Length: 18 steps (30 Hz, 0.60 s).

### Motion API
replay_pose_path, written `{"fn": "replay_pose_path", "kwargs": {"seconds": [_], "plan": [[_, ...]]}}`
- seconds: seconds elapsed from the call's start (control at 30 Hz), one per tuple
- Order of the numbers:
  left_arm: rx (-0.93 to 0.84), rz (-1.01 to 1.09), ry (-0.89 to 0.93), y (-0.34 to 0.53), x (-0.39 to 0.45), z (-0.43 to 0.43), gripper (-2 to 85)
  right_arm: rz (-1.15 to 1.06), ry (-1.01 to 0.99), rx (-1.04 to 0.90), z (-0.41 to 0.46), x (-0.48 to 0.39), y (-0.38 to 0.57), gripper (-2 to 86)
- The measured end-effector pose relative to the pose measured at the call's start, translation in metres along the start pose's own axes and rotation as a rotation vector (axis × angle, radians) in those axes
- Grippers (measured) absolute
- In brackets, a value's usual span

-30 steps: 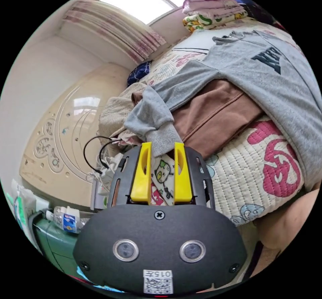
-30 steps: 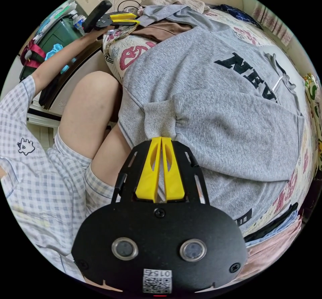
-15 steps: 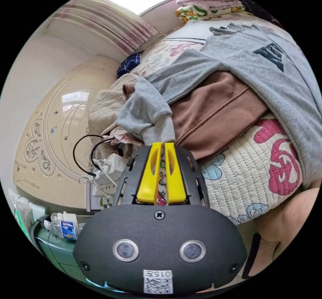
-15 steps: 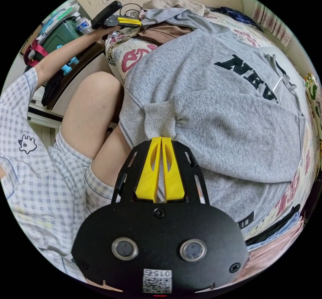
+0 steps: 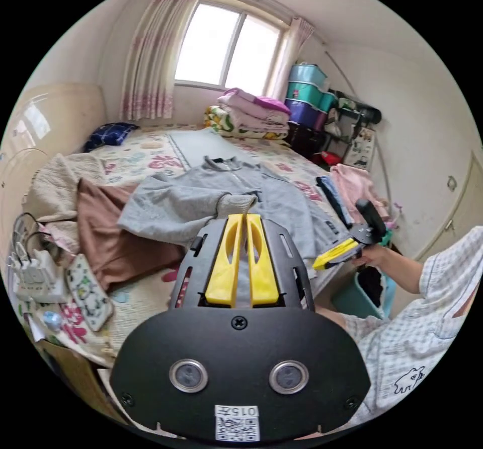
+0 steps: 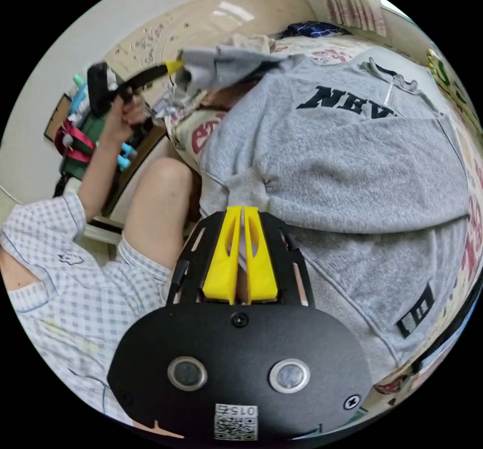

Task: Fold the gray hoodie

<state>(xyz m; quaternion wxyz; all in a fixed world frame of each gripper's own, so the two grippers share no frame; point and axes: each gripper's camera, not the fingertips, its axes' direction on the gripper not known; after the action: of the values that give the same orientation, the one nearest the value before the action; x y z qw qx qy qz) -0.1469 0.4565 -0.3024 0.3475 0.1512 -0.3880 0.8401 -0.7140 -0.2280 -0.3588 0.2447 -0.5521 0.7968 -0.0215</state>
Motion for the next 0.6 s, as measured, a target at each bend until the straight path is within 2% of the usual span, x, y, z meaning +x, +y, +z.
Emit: {"fn": "replay_pose_path", "kwargs": {"seconds": [0.13,0.33,0.53,0.6], "plan": [[-0.055,-0.049,0.163,0.055,0.007,0.073,0.3,0.155,-0.191,0.267,-0.071,0.010,0.020,6.9],[0.001,-0.204,0.400,0.120,-0.056,0.110,-0.3,0.218,-0.243,0.257,-0.098,0.002,-0.008,12.8],[0.009,-0.166,0.425,0.138,-0.080,0.115,-0.6,0.372,-0.553,0.389,-0.107,0.026,-0.050,13.7],[-0.001,-0.158,0.424,0.144,-0.085,0.117,-0.6,0.385,-0.577,0.416,-0.114,0.024,-0.060,13.6]]}}
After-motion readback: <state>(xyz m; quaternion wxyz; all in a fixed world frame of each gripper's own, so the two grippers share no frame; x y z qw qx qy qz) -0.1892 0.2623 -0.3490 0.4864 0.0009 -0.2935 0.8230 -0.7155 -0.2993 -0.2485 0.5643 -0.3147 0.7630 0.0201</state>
